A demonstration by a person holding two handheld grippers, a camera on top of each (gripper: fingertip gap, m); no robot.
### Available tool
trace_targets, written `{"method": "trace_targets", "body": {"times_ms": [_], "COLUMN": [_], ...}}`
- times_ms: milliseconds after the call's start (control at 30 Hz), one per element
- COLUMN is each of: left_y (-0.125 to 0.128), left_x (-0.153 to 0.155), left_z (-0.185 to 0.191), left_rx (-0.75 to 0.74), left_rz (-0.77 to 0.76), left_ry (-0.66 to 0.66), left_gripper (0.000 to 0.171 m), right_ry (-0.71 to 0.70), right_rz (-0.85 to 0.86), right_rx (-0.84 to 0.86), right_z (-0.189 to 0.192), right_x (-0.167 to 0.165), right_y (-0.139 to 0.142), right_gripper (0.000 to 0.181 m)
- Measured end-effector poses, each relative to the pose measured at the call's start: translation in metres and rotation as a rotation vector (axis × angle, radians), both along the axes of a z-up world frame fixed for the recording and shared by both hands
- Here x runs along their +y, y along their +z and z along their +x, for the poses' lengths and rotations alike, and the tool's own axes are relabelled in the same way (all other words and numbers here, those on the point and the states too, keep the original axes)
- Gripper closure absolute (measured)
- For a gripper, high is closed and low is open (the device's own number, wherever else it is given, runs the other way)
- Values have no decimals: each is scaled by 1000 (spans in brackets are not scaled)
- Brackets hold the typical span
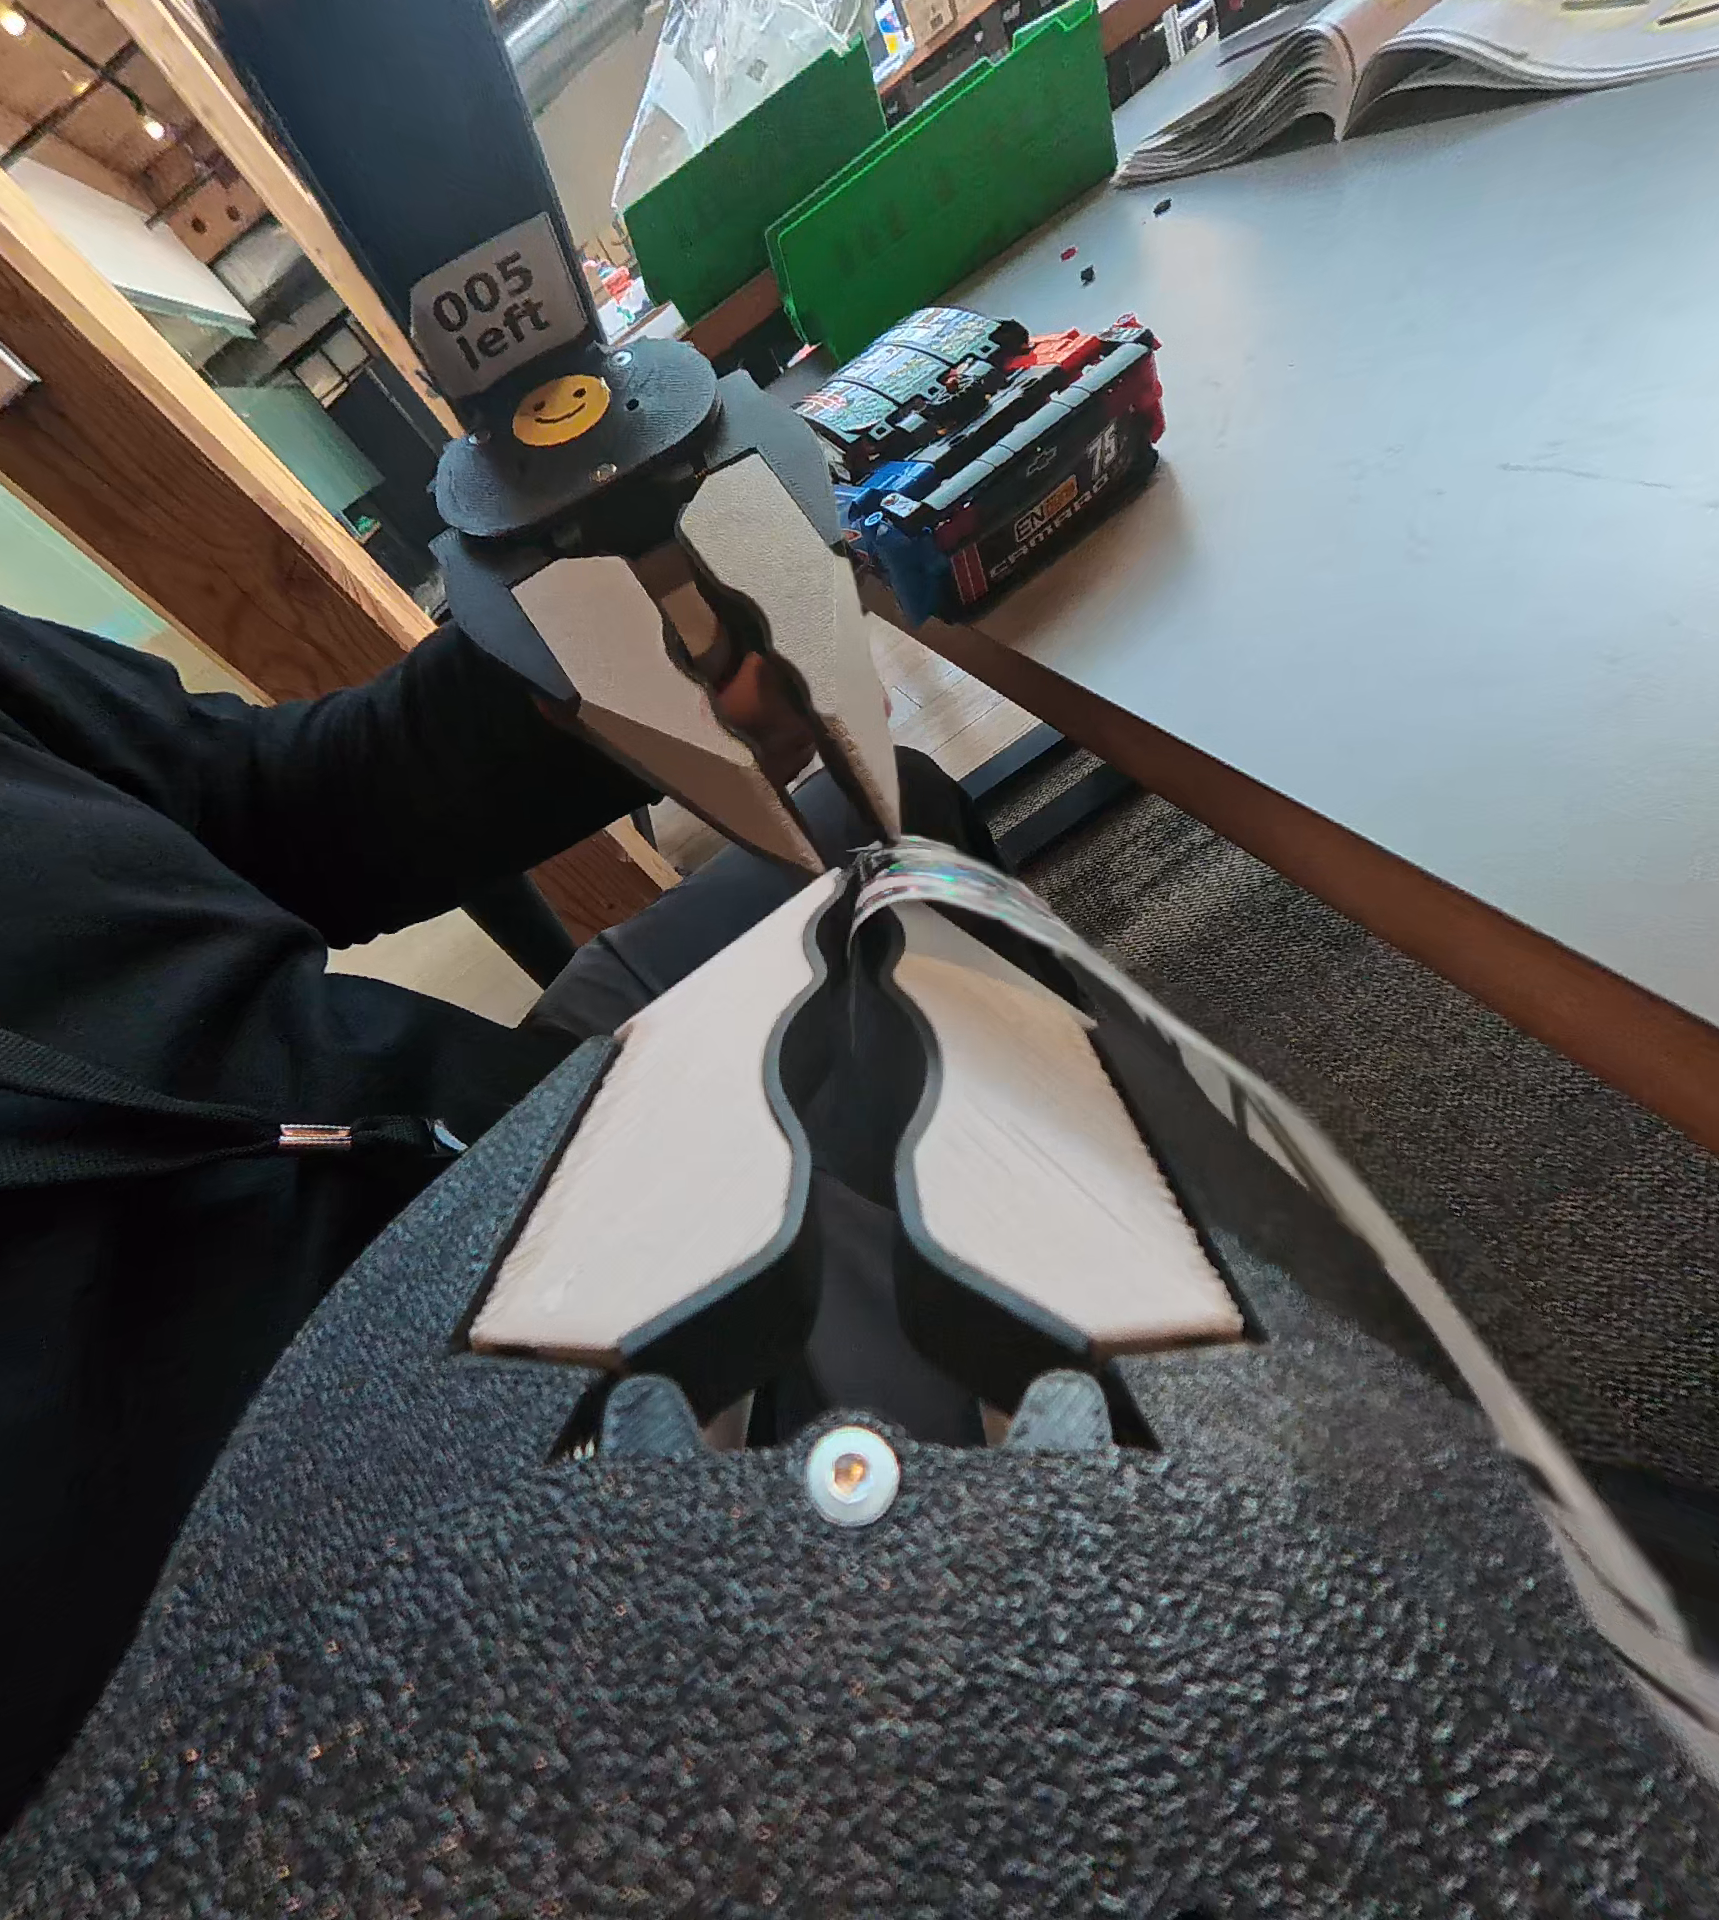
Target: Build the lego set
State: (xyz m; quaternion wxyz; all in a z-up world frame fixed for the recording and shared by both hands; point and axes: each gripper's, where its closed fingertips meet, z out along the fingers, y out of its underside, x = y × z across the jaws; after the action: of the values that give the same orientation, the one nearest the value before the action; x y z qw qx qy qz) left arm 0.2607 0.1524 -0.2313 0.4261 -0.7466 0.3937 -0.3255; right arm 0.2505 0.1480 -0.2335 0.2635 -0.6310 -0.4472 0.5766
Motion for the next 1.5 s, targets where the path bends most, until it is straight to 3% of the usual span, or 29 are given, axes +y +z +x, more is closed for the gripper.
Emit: {"method": "trace_targets", "body": {"times_ms": [600, 733, 867, 967, 1100, 1167, 1367, 1433, 1500], "left_y": [-4, -6, 2, 19, 26, 21, -6, -11, -15], "left_x": [3, -6, -8, -14, -8, -7, -27, -38, -50], "left_z": [-5, -4, 2, 9, 5, 3, 3, 4, 5], "left_rx": [8, 23, -50, -146, -137, -201, -502, -585, -628], "left_rz": [1, 14, 8, 37, 101, 54, -218, -290, -330], "left_ry": [8, -52, -57, -78, 15, 76, 188, 187, 193], "left_gripper": [162, 155, 161, 169, 171, 171, 171, 171, 171], "right_ry": [13, 60, 107, 141, 142, 121, 97, 146, 199], "right_rz": [-3, -133, -190, -214, -275, -250, 188, 156, -27], "right_rx": [-2, 147, 221, 349, 444, 409, 133, 103, 118], "right_z": [0, 3, 2, 3, 0, -3, -6, -5, -4], "right_x": [-2, -3, -7, -11, -7, -7, -26, -37, -49], "right_y": [-1, 15, 19, 38, 43, 37, 4, -2, -6], "right_gripper": [181, 181, 181, 181, 181, 181, 181, 181, 181]}}
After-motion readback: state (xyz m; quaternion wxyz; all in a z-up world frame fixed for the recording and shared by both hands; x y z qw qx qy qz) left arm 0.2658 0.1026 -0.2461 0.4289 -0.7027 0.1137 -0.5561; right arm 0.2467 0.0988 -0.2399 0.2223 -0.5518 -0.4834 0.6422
